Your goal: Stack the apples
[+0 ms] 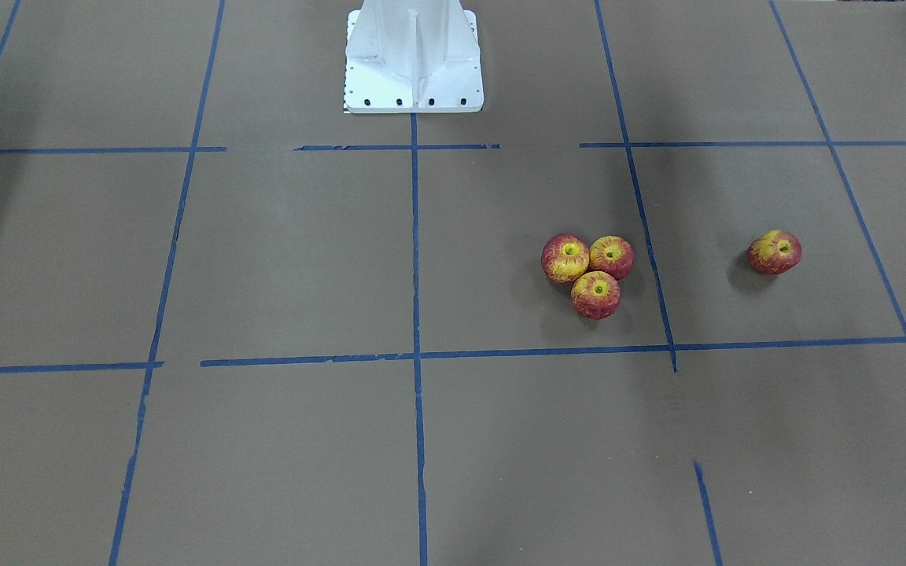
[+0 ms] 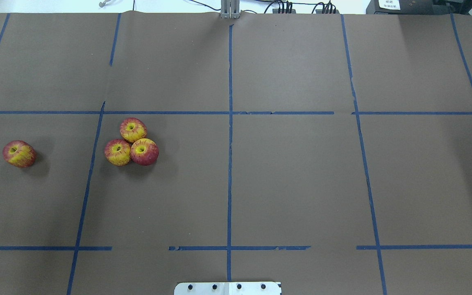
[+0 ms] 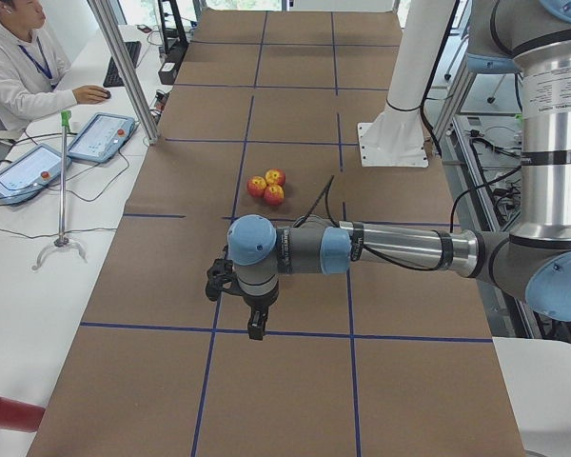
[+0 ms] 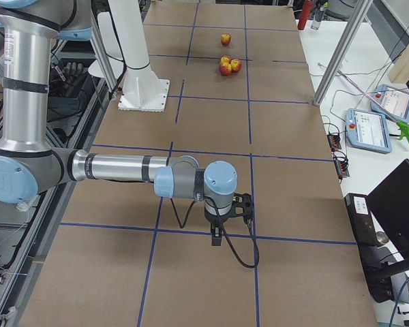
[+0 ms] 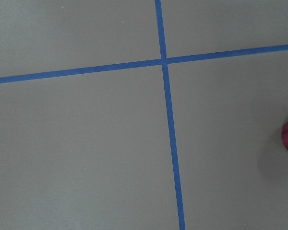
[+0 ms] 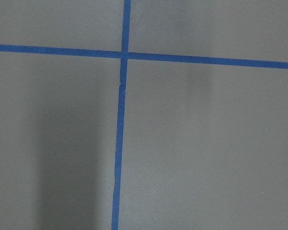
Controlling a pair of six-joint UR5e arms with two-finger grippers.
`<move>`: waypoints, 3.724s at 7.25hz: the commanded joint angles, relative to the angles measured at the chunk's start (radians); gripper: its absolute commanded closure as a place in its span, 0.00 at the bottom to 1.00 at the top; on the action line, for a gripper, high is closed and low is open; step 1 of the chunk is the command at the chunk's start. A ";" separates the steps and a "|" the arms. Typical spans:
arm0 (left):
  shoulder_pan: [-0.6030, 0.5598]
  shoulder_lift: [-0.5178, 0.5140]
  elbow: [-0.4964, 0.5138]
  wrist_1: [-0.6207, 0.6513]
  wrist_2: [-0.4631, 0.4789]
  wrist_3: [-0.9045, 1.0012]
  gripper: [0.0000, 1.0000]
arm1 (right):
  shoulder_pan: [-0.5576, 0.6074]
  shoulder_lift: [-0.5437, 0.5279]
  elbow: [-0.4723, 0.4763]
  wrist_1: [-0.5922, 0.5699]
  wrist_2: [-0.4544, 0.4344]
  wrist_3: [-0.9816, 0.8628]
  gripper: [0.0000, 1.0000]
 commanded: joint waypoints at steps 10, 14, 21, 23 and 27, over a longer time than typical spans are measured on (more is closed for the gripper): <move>0.438 -0.012 0.018 -0.443 -0.103 -0.555 0.00 | 0.000 0.000 0.000 0.000 0.000 0.000 0.00; 0.563 -0.085 0.076 -0.496 0.012 -0.753 0.00 | 0.000 0.000 0.000 0.000 0.000 0.001 0.00; 0.604 -0.142 0.178 -0.502 0.058 -0.755 0.00 | 0.000 0.000 0.000 0.000 0.000 0.000 0.00; 0.624 -0.142 0.190 -0.502 0.058 -0.755 0.00 | 0.000 0.000 0.000 0.000 0.000 0.000 0.00; 0.643 -0.144 0.201 -0.502 0.058 -0.744 0.72 | 0.000 0.000 0.000 0.000 0.000 0.000 0.00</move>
